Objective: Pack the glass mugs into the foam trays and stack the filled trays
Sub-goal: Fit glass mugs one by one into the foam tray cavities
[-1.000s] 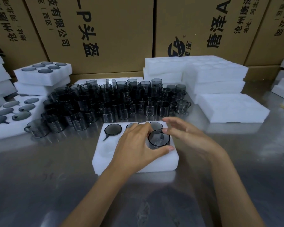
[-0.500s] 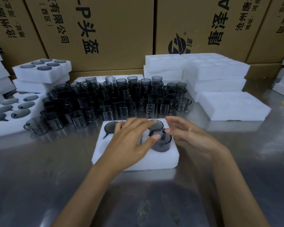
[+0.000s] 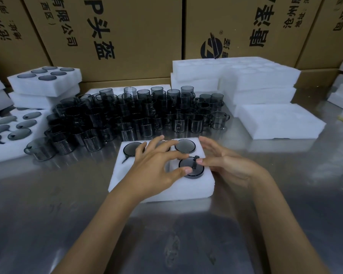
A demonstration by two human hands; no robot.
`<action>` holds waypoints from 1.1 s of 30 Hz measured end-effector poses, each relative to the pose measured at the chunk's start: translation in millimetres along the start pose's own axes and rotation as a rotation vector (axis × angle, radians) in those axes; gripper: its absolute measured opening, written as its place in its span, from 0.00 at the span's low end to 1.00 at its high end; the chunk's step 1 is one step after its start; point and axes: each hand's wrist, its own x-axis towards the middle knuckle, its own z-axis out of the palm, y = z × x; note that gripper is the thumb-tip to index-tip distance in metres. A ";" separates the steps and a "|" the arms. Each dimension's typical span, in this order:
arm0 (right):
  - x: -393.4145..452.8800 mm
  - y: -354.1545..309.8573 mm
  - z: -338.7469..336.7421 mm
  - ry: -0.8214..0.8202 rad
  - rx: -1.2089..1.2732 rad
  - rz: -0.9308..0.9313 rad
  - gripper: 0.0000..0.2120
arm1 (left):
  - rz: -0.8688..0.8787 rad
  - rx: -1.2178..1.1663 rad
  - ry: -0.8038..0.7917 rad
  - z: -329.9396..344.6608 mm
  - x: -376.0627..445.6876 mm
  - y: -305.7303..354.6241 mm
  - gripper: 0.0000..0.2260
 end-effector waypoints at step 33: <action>14.8 9.5 9.3 0.184 0.162 0.013 0.25 | -0.727 -0.233 0.590 -14.9 -13.5 -142.9 0.25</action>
